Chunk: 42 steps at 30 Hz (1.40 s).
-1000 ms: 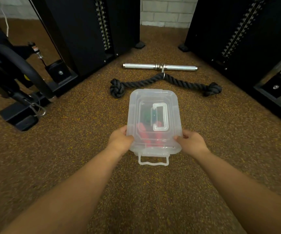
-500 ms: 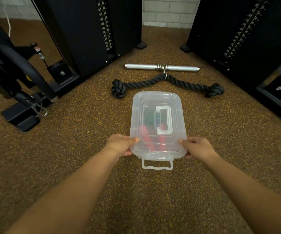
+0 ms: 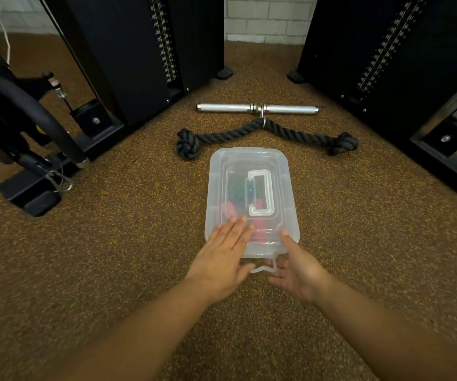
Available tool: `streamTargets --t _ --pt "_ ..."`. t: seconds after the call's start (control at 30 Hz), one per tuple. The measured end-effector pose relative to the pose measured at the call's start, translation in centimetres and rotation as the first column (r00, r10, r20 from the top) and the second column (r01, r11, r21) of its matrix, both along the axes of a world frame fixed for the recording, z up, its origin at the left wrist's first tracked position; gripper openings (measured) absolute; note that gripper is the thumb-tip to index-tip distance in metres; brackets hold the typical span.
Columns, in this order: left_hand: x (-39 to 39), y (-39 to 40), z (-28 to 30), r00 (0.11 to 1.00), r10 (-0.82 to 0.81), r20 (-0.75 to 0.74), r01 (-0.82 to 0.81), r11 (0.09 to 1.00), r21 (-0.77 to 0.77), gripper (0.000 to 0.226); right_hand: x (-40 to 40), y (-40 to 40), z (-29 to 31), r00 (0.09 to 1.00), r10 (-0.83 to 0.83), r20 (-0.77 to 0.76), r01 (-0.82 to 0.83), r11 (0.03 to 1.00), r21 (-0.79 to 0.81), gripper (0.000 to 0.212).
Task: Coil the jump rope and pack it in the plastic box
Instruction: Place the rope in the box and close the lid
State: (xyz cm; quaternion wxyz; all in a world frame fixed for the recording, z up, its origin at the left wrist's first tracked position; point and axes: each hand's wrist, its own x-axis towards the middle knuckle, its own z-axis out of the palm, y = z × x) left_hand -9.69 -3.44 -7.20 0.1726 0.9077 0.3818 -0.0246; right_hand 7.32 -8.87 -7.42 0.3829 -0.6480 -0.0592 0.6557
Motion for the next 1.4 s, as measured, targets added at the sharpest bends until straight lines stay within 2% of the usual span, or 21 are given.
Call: streamTargets --t 0.13,0.2,0.3,0.33,0.37,0.43,0.47,0.5,0.53,0.6,0.8,0.9,0.97,1.03,1.1,1.13,1.2,1.27,1.3,1.33,1.4 --pt "0.0 0.4 0.2 0.993 -0.05 -0.105 0.048 0.999 -0.016 0.108 -0.3 0.0 0.5 0.999 -0.029 0.027 0.029 1.0 -0.006 0.035" --pt "0.4 0.5 0.6 0.996 -0.02 -0.085 0.02 1.0 0.0 0.099 -0.1 -0.2 0.1 0.995 0.009 0.098 -0.008 1.0 -0.013 0.04" --pt "0.9 0.9 1.2 0.999 0.016 -0.031 -0.015 0.999 0.028 0.073 0.2 -0.5 -0.4 0.929 0.035 0.368 -0.06 0.997 0.055 0.082" --pt "0.9 0.9 1.3 1.0 0.019 -0.023 -0.018 1.0 0.025 0.071 0.5 -0.4 -0.2 0.85 0.032 0.526 -0.1 0.99 0.101 0.095" --pt "1.0 0.8 1.4 1.0 0.02 -0.019 -0.02 1.0 0.02 0.07 0.8 -0.3 0.2 0.727 0.045 0.685 -0.193 0.971 0.142 0.105" --pt "0.9 0.8 1.4 1.0 0.023 -0.01 -0.023 1.0 0.016 0.069 1.3 -0.1 1.5 0.387 0.15 0.91 -0.53 0.843 0.086 0.109" --pt "1.0 0.8 1.4 1.0 0.024 -0.009 -0.024 1.0 0.013 0.068 1.4 0.1 2.0 0.206 0.213 0.955 -0.67 0.742 -0.021 0.105" --pt "1.0 0.9 1.4 1.0 0.025 -0.007 -0.025 1.0 0.012 0.068 1.4 0.4 2.0 0.067 0.273 0.96 -0.749 0.65 -0.132 0.101" --pt "0.9 0.9 1.4 1.0 0.025 -0.003 -0.025 1.0 0.01 0.068 1.3 0.5 1.9 -0.031 0.314 0.949 -0.785 0.58 -0.218 0.097" --pt "0.9 1.0 1.3 1.0 0.019 0.009 -0.019 1.0 0.009 0.07 1.1 0.7 1.2 -0.119 0.345 0.931 -0.803 0.518 -0.295 0.088" --pt "0.8 1.6 1.0 1.0 0.009 0.008 -0.009 1.0 -0.003 0.067 1.8 1.3 1.6 -0.158 0.329 0.931 -0.828 0.47 -0.306 0.074" --pt "0.7 2.1 1.4 1.0 0.002 0.009 -0.002 1.0 -0.018 0.063 2.2 1.4 1.8 -0.148 0.326 0.934 -0.846 0.447 -0.29 0.073" --pt "0.4 2.1 1.4 1.0 0.004 0.022 -0.004 1.0 -0.023 0.062 2.5 1.4 1.7 -0.08 0.291 0.953 -0.853 0.475 -0.217 0.072" --pt "0.0 1.7 1.4 0.995 0.063 0.078 -0.06 0.997 -0.042 0.066 2.6 1.2 1.9 0.118 0.237 0.964 -0.797 0.602 -0.051 0.067" --pt "-0.5 1.6 1.4 0.933 0.314 0.175 -0.291 0.945 -0.147 0.073 2.6 1.0 2.1 0.332 0.137 0.933 -0.627 0.771 0.11 0.061" --pt "-0.7 1.8 1.6 0.852 0.486 0.197 -0.438 0.866 -0.242 0.075 2.7 0.9 2.1 0.422 0.106 0.9 -0.519 0.843 0.144 0.06" --pt "-1.0 2.7 1.8 0.628 0.765 0.145 -0.619 0.603 -0.503 0.078 2.9 0.9 2.0 0.653 0.099 0.751 -0.309 0.94 0.144 0.06" --pt "-1.3 3.5 1.7 0.413 0.908 0.069 -0.575 0.319 -0.753 0.071 3.2 1.0 1.6 0.869 0.028 0.493 -0.108 0.985 0.134 0.06" --pt "-1.4 3.6 1.6 0.355 0.934 0.041 -0.519 0.233 -0.823 0.062 3.4 1.0 1.4 0.916 -0.011 0.402 -0.042 0.992 0.121 0.058" --pt "-1.5 3.7 1.7 0.356 0.934 0.017 -0.486 0.2 -0.85 0.052 3.7 0.9 1.5 0.931 -0.015 0.364 -0.025 0.994 0.106 0.052" --pt "-2.1 3.6 1.9 0.435 0.9 -0.035 -0.463 0.19 -0.866 0.039 4.5 0.8 1.8 0.931 0.069 0.359 -0.099 0.993 0.066 0.037"
